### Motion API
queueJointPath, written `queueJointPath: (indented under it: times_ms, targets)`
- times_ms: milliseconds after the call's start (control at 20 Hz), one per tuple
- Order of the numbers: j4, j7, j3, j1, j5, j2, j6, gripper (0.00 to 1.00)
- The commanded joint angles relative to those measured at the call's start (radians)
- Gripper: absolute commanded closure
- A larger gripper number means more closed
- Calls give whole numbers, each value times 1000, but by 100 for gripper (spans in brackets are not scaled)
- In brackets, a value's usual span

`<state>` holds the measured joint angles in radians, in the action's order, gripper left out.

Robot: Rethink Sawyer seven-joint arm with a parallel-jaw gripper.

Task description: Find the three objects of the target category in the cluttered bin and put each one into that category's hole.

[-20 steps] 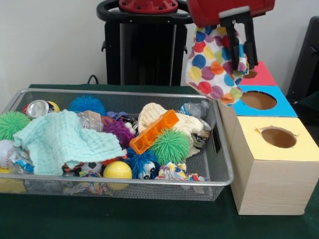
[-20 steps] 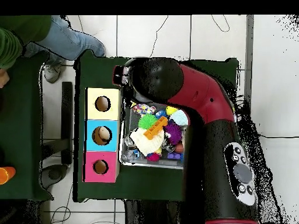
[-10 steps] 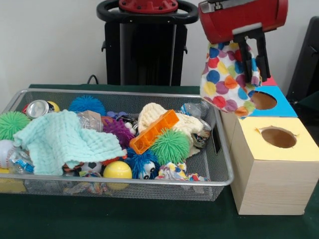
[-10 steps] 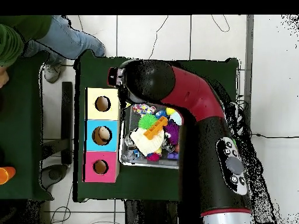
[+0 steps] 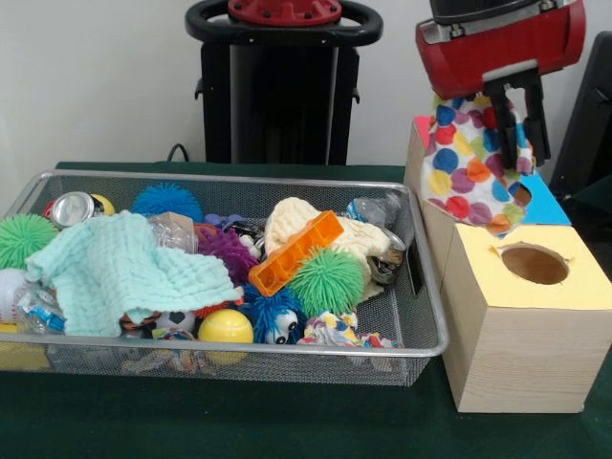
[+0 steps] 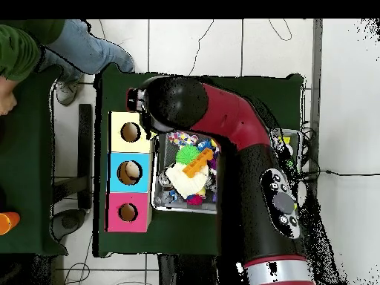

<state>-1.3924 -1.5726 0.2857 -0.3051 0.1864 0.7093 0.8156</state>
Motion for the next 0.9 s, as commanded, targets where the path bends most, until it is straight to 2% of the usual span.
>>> queueJointPath:
  times_ms: [50,250,550,900]
  targets:
    - [12,-104,14,47,-50,-95,-44,100]
    - [11,-145,-13,74,-50,-119,-76,100]
    - [-27,-143,-18,77,-43,-130,-129,100]
    - [-35,-135,-36,81,-56,-169,-153,100]
